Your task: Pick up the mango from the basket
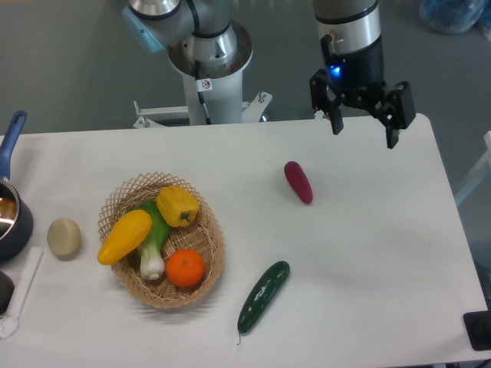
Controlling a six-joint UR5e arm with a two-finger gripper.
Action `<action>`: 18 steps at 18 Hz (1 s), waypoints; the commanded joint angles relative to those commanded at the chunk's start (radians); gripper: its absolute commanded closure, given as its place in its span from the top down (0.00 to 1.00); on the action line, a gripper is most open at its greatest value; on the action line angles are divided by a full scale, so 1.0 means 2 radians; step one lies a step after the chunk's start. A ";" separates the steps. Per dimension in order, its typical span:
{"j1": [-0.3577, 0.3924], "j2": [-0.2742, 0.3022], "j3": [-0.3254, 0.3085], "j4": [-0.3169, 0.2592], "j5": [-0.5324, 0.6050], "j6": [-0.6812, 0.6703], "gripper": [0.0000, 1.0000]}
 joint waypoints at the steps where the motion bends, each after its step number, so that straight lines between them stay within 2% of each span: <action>1: -0.001 0.000 0.000 0.000 0.000 -0.002 1.00; 8: -0.002 -0.004 -0.002 0.004 0.004 -0.004 1.00; 13: -0.002 0.002 -0.019 0.007 0.001 -0.005 1.00; 15: -0.004 0.000 -0.030 0.019 -0.002 -0.025 1.00; 18: -0.016 -0.005 -0.048 0.070 -0.005 -0.078 1.00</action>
